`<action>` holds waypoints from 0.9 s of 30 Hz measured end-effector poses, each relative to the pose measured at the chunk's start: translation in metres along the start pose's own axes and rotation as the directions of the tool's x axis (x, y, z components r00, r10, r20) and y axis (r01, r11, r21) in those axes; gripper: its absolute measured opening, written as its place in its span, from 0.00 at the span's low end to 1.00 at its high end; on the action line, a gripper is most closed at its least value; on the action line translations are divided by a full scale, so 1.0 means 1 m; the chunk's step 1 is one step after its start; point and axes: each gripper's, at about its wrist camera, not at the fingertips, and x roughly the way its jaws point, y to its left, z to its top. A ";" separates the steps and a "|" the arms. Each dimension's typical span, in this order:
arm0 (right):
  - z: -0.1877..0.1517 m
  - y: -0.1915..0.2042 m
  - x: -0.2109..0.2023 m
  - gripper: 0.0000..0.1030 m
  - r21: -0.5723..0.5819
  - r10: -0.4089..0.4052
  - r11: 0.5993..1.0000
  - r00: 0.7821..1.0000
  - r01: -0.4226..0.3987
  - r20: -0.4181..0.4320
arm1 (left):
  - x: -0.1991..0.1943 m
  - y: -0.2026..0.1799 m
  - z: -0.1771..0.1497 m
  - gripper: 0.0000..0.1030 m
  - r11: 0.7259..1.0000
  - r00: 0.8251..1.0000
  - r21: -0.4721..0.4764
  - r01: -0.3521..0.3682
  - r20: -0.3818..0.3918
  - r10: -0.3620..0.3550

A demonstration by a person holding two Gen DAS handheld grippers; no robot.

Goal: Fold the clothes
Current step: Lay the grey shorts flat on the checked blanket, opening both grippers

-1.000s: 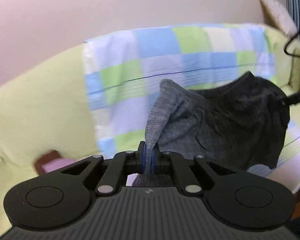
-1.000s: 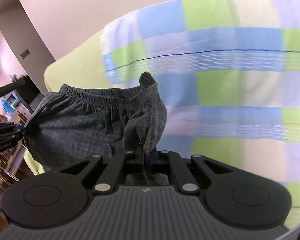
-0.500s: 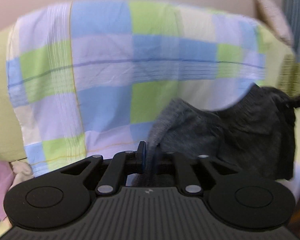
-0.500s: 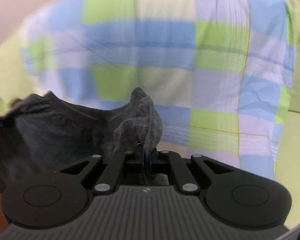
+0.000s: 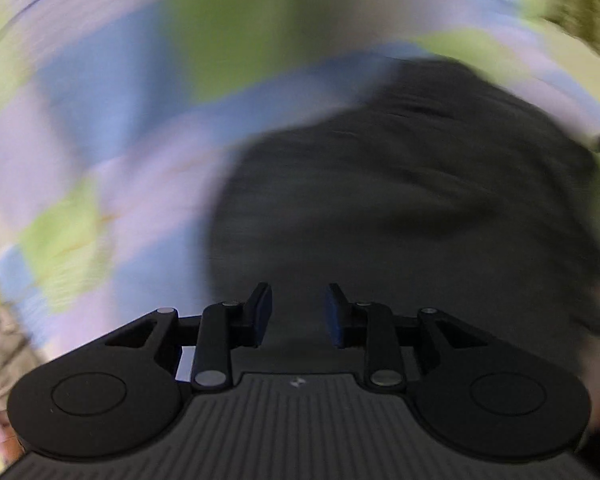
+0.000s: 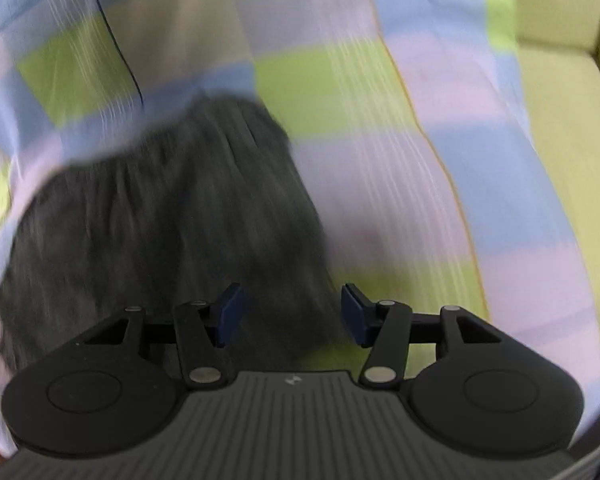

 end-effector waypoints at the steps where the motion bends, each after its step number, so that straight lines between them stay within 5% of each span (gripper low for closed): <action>1: -0.005 -0.003 -0.003 0.43 -0.002 0.003 1.000 1.000 -0.004 -0.012 | -0.003 -0.029 0.001 0.41 0.998 0.999 0.038 0.052 0.007 -0.053; 4: -0.014 -0.018 -0.003 0.39 -0.037 0.037 0.999 0.997 -0.039 -0.065 | -0.010 -0.109 0.004 0.41 0.982 0.986 0.098 0.164 0.016 -0.166; 7: -0.007 -0.033 0.005 0.39 -0.067 0.111 0.991 0.991 -0.115 -0.069 | -0.008 -0.158 0.006 0.42 0.973 0.982 0.138 0.187 0.001 -0.189; 9: -0.004 -0.044 0.014 0.39 -0.068 0.154 0.985 0.986 -0.159 -0.070 | 0.001 -0.186 0.004 0.42 0.973 0.989 0.179 0.147 -0.016 -0.147; 12: -0.002 -0.060 0.018 0.39 -0.062 0.216 0.973 0.974 -0.221 -0.072 | 0.021 -0.221 -0.002 0.43 0.958 1.000 0.288 -0.005 -0.015 0.010; 15: 0.001 -0.074 0.021 0.39 -0.024 0.289 0.956 0.954 -0.292 -0.073 | 0.036 -0.227 -0.002 0.43 0.940 0.991 0.323 -0.113 -0.030 0.130; 18: 0.004 -0.081 0.028 0.39 0.034 0.343 0.939 0.937 -0.341 -0.069 | 0.042 -0.225 -0.008 0.43 0.915 0.987 0.385 -0.120 -0.052 0.152; 23: -0.003 -0.087 0.049 0.41 0.163 0.397 0.908 0.917 -0.386 -0.043 | 0.061 -0.227 -0.029 0.41 0.807 0.988 0.579 -0.118 -0.016 0.156; 27: -0.006 -0.090 0.057 0.42 0.264 0.433 0.867 0.901 -0.423 0.021 | 0.062 -0.223 -0.036 0.36 0.793 0.991 0.599 -0.110 0.005 0.134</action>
